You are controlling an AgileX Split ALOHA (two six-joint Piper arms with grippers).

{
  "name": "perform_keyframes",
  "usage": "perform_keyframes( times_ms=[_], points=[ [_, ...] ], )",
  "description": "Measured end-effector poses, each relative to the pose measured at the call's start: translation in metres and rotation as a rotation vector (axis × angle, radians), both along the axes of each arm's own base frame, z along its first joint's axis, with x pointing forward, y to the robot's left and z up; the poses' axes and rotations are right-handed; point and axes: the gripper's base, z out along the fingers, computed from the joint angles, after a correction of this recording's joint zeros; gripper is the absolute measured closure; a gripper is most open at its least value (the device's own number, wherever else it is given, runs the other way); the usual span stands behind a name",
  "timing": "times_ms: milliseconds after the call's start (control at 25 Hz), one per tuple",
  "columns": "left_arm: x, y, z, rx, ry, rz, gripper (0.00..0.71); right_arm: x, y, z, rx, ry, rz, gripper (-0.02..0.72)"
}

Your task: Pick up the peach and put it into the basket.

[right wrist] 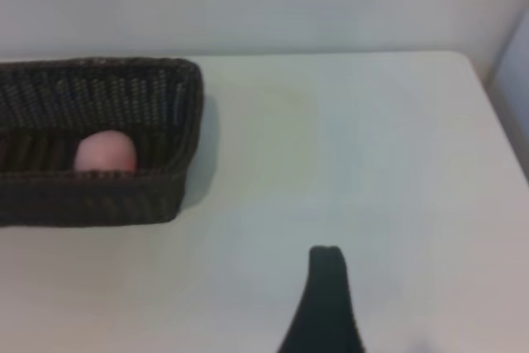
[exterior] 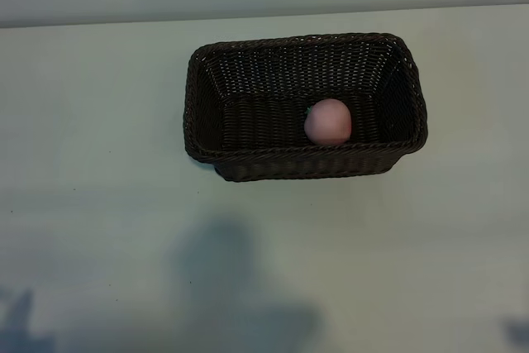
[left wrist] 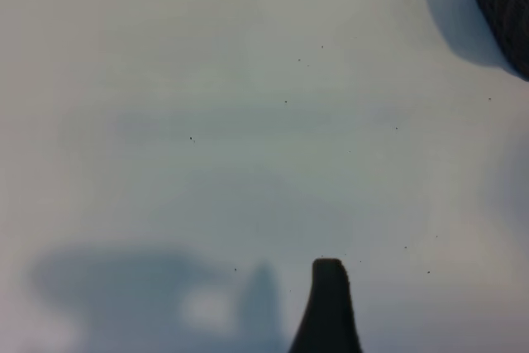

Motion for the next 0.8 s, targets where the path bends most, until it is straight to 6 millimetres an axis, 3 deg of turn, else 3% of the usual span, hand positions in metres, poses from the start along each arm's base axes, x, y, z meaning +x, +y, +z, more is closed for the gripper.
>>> perform_keyframes(
  times_ms=[680, 800],
  points=[
    [0.000, 0.000, 0.000, 0.003, 0.000, -0.002, 0.120, 0.048, -0.002, -0.067, -0.006, 0.161, -0.002, 0.127],
    [0.000, 0.000, 0.000, 0.003, 0.000, -0.002, 0.120, 0.049, -0.002, -0.070, -0.007, 0.167, -0.001, 0.127]
  ],
)
